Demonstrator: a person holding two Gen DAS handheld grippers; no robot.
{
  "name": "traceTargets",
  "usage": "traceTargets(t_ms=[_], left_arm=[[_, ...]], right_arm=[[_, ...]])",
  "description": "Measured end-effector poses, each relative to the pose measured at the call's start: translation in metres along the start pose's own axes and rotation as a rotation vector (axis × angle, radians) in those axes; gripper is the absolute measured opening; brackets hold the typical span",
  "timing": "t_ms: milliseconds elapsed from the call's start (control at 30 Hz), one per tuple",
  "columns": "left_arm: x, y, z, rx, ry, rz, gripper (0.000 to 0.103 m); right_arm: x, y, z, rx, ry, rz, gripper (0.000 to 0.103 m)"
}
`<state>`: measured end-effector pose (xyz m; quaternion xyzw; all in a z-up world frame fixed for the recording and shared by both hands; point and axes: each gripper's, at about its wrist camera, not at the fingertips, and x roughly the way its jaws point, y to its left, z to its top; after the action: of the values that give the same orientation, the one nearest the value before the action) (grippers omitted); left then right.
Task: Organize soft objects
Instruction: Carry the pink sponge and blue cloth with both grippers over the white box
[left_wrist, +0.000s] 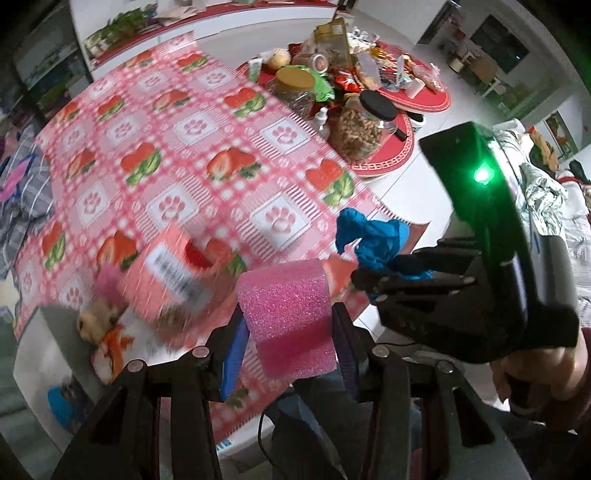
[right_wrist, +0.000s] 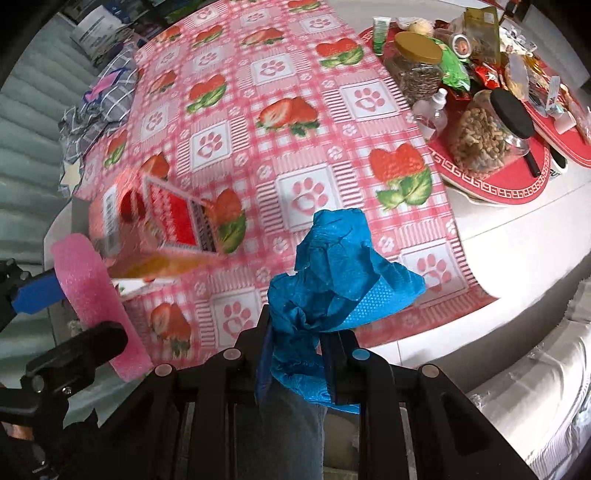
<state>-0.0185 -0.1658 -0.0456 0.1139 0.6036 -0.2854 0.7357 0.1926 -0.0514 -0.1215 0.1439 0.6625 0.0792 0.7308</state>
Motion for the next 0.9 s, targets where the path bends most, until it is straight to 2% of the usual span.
traceTargets(t_ms=[233, 400, 900], left_arm=[[-0.014, 0.029, -0.042, -0.088, -0.009, 0.028, 0.048], [-0.023, 0.057, -0.07, -0.202, -0.026, 0.054, 0.048], [-0.041, 0.118, -0.12, -0.452, -0.075, 0.154, 0.048]], right_arm=[[0.004, 0.035, -0.014, -0.079, 0.017, 0.018, 0.024], [0.009, 0.063, -0.021, -0.149, 0.039, 0.023, 0.024], [0.012, 0.132, -0.038, -0.371, 0.062, 0.024, 0.024]])
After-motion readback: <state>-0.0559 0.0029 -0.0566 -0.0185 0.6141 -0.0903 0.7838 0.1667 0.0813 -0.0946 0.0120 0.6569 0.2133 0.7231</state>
